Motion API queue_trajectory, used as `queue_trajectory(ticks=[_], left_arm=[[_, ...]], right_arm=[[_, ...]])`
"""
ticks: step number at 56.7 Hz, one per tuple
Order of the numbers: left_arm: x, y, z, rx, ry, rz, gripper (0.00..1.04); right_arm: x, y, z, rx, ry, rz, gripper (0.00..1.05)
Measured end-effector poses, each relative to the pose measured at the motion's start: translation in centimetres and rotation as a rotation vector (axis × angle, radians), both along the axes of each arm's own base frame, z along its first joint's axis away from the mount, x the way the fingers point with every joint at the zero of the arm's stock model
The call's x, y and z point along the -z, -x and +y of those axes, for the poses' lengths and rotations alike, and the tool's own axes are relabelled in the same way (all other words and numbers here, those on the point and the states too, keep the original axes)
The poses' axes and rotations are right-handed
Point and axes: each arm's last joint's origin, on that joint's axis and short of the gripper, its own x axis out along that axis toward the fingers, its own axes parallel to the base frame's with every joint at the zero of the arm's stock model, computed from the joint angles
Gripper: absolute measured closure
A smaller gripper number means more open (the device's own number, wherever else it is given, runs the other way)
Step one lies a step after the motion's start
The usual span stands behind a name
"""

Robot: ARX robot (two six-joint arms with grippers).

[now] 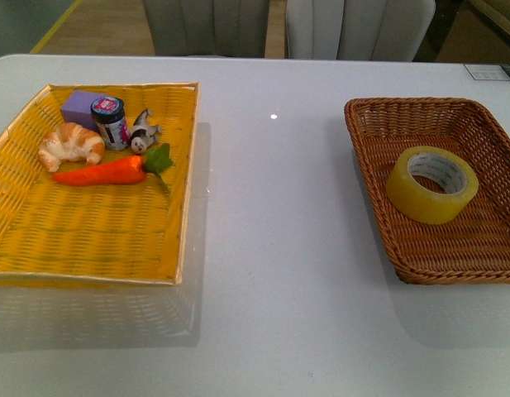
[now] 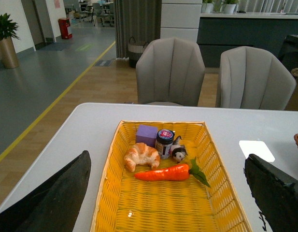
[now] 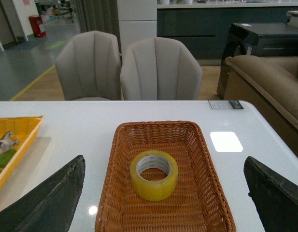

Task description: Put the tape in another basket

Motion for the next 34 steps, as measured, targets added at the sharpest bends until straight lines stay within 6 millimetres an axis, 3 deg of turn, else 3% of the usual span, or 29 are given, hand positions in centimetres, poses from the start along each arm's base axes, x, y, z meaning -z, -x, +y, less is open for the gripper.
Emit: queue_trajectory(ticks=[34], left_arm=[[0.00,0.00,0.00,0.000,0.000,0.000,0.09]], right_arm=[[0.00,0.00,0.00,0.000,0.000,0.000,0.09]])
